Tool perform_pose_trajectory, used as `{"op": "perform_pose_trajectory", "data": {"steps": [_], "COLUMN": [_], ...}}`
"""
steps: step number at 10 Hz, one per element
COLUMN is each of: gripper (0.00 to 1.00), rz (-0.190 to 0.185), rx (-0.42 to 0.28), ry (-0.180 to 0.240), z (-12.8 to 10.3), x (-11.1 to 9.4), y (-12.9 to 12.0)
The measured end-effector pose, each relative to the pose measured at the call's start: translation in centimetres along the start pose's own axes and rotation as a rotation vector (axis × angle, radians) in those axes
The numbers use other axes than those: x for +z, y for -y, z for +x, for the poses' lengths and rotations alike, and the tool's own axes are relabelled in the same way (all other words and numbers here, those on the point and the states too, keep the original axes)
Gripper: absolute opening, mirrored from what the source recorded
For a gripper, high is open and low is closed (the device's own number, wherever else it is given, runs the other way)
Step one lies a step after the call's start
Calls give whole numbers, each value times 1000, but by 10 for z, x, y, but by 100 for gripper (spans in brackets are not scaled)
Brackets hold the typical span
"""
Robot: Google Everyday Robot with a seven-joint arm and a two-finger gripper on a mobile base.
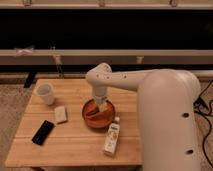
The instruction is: Place the pepper in the ceramic bowl
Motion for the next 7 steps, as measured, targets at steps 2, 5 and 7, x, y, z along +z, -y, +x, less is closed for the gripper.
{"op": "perform_pose_trajectory", "data": {"steps": [2,5,7], "gripper": [80,80,80], "rz": [7,60,78], "rx": [10,6,-10], "ry": [-16,-81,-110], "z": [3,0,-6], "x": [-1,-14,-21], "y": [-3,-4,-1]}}
